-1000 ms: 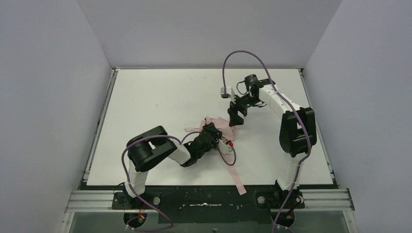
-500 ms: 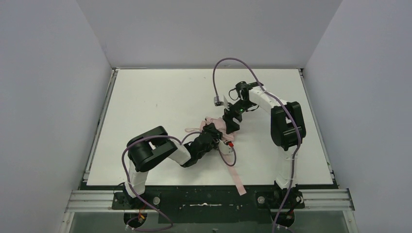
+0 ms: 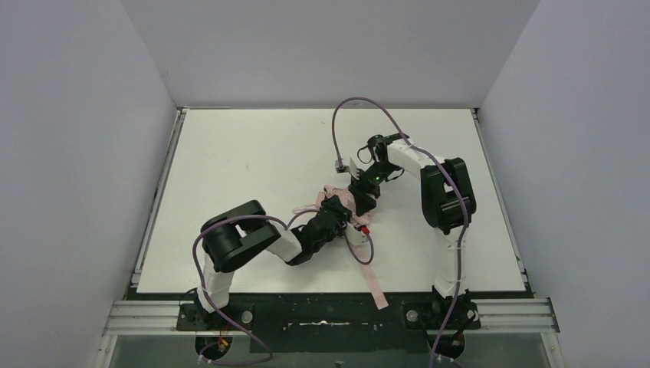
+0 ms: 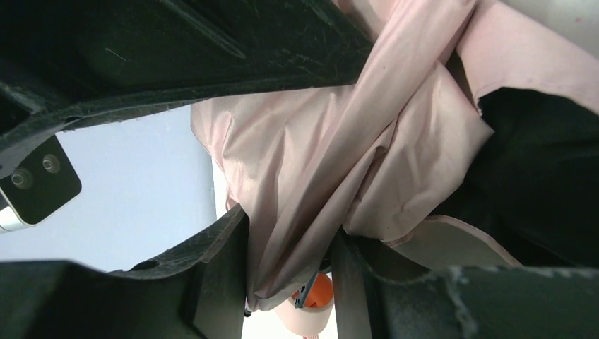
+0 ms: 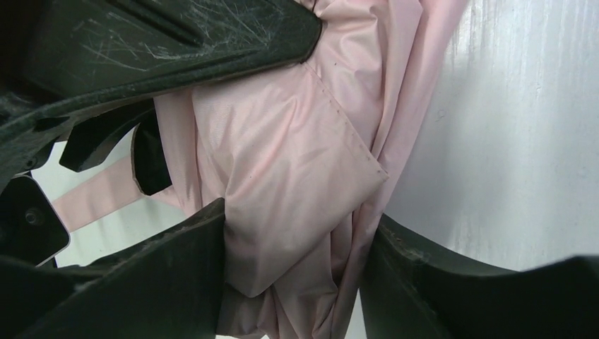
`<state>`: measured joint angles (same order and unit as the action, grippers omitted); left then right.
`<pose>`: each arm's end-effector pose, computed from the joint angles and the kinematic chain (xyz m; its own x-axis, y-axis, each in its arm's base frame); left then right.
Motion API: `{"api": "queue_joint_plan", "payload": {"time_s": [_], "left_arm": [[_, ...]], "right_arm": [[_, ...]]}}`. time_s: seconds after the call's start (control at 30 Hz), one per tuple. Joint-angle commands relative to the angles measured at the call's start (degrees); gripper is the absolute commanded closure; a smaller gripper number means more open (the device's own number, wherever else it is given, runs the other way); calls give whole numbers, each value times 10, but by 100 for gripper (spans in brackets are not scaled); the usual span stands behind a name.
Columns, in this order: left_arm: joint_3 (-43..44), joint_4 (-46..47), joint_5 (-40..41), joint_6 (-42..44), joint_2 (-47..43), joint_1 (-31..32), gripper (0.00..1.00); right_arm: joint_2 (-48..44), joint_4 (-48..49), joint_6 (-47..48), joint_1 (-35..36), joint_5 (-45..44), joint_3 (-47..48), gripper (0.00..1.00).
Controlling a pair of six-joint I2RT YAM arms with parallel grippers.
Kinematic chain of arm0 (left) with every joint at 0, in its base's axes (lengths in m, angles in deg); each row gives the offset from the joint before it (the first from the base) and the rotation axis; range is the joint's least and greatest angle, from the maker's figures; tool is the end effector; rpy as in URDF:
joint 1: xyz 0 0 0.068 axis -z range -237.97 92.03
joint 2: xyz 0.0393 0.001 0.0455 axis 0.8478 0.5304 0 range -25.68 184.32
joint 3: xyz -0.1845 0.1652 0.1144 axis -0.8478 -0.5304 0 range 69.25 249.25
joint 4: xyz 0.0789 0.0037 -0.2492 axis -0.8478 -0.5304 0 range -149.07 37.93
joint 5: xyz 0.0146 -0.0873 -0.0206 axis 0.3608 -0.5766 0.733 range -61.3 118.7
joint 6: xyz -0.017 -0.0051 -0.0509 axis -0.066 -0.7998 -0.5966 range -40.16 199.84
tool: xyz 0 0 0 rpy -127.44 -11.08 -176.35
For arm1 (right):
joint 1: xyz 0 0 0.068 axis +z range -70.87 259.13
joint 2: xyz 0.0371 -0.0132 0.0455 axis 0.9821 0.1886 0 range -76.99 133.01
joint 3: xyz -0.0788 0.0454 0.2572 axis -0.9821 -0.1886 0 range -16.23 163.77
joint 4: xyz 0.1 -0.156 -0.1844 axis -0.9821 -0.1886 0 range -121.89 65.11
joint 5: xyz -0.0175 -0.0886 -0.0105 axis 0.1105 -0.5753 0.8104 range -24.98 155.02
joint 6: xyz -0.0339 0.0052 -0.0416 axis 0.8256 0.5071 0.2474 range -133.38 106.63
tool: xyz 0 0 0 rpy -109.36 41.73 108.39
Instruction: Put away the umbrella
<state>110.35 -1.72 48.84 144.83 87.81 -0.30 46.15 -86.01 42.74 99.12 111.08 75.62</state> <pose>0.2007 -0.2943 0.1000 0.4793 0.8335 -0.2747 0.4450 0.0390 0.8947 0.3678 0.1611 0.1600 -0.3501 -0.7404 -0.5739 -0.8959 0.0858 0.4359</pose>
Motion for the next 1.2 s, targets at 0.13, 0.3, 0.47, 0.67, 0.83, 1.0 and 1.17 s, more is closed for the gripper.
{"api": "queue_joint_plan", "payload": {"time_s": [0.13, 0.3, 0.47, 0.67, 0.83, 1.0, 1.17], "left_arm": [[11, -42, -17, -26, -17, 14, 99], [16, -53, -15, -43, -33, 14, 72], [9, -43, 3, -76, -68, 24, 52], [-12, -42, 26, -110, -121, 54, 28], [-50, -47, 40, -158, -192, 68, 27], [-75, -148, 40, -280, -317, 69, 27], [-20, -385, 20, -471, -437, 8, 27]], "right_arm": [[9, 54, -17, 6, -56, -17, 64], [0, 80, -38, 6, -64, -28, 78], [-10, 107, -56, 5, -85, -42, 86], [-26, 149, -81, 1, -104, -66, 94], [-46, 180, -89, 0, -123, -88, 96], [-80, 236, -88, 2, -150, -126, 94], [-121, 287, -89, 15, -194, -173, 91]]}}
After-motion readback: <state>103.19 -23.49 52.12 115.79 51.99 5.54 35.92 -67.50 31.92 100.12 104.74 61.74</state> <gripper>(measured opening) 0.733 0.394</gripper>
